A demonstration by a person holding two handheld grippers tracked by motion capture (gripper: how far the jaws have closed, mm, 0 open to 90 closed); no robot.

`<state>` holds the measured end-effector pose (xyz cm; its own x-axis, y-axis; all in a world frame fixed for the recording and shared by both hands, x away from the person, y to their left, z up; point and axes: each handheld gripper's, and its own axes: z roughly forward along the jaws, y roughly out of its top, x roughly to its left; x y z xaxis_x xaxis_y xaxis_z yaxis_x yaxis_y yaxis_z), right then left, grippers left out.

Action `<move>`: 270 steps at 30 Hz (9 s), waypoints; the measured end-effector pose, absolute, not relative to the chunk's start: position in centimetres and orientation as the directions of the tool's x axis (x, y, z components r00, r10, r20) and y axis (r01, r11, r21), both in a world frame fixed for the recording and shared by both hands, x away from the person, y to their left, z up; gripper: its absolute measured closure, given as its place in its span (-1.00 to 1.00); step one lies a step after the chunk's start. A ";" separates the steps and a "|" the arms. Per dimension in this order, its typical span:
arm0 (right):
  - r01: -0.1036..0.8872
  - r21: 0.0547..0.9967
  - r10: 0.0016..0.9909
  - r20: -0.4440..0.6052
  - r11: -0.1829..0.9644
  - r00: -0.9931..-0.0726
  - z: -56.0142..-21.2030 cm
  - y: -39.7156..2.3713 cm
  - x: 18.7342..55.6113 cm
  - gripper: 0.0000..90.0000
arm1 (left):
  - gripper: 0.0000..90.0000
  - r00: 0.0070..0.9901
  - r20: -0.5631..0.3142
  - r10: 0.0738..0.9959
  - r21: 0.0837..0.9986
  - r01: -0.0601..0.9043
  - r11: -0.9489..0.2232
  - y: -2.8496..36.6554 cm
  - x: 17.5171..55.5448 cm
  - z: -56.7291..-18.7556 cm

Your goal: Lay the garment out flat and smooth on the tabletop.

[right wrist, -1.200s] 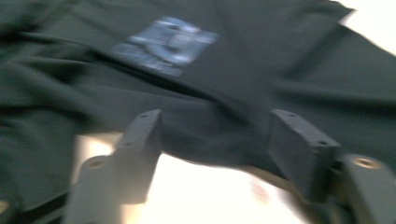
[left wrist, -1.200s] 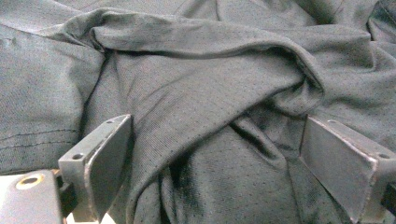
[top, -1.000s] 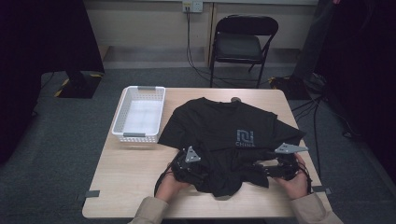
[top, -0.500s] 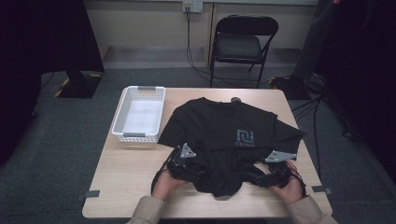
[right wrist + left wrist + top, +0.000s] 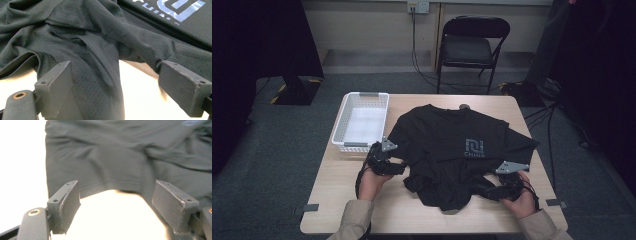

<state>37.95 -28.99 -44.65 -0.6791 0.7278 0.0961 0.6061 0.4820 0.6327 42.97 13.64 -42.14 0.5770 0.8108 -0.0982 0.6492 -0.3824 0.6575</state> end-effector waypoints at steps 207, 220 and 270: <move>0.590 0.682 0.727 0.123 0.432 -0.675 -42.5 -30.6 36.4 0.08 | -0.71 0.639 -0.183 0.747 0.668 0.638 -0.383 12.2 40.1 -46.1; 0.636 0.627 0.758 0.109 0.450 -0.643 -43.1 -31.3 34.5 0.56 | -0.71 0.643 -0.183 0.744 0.669 0.636 -0.385 12.2 40.1 -46.1; 0.635 0.669 0.775 0.138 0.387 -0.617 -42.1 -32.3 36.5 0.95 | -0.71 0.640 -0.180 0.747 0.669 0.637 -0.384 12.2 40.1 -46.1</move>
